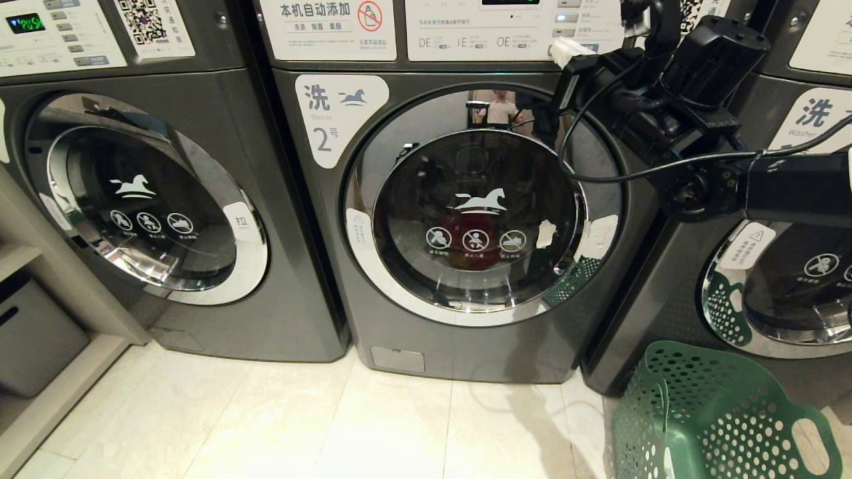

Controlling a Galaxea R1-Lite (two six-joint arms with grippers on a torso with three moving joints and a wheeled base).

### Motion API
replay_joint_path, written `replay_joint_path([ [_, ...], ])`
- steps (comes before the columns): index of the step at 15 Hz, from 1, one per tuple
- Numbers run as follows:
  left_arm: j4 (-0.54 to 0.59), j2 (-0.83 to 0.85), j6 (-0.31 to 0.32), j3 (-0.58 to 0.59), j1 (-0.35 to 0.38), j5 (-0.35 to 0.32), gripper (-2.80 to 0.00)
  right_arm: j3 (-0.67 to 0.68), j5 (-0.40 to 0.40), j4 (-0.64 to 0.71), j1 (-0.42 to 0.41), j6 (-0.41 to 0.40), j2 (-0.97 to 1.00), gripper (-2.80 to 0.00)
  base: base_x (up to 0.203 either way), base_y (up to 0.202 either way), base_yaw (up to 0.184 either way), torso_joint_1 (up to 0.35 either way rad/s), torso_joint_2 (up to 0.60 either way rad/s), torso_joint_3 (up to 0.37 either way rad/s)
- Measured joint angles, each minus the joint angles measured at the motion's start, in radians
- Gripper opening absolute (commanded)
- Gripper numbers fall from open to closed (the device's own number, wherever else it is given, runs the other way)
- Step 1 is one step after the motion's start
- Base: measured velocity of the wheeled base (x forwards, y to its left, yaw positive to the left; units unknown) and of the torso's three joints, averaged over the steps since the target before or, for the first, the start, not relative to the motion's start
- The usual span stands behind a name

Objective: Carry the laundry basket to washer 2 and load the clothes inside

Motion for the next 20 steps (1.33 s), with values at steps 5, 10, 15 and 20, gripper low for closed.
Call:
replay_joint_path([
  [5, 0.000, 0.000, 0.000, 0.000, 0.000, 0.000, -2.80, -0.027, -0.002, 0.005, -0.017, -0.003, 0.022, -2.80, 0.000, 0.000, 0.000, 0.000, 0.00, 0.000],
  [10, 0.000, 0.000, 0.000, 0.000, 0.000, 0.000, -2.80, -0.028, 0.009, 0.005, -0.055, -0.003, 0.019, -2.80, 0.000, 0.000, 0.000, 0.000, 0.00, 0.000],
  [15, 0.001, 0.000, 0.001, 0.000, 0.000, 0.000, -2.80, 0.012, -0.002, -0.008, -0.072, -0.003, -0.010, -2.80, 0.000, 0.000, 0.000, 0.000, 0.00, 0.000],
  [20, 0.000, 0.000, 0.001, 0.000, 0.000, 0.000, -2.80, 0.121, 0.039, 0.002, -0.061, -0.028, -0.055, -2.80, 0.000, 0.000, 0.000, 0.000, 0.00, 0.000],
])
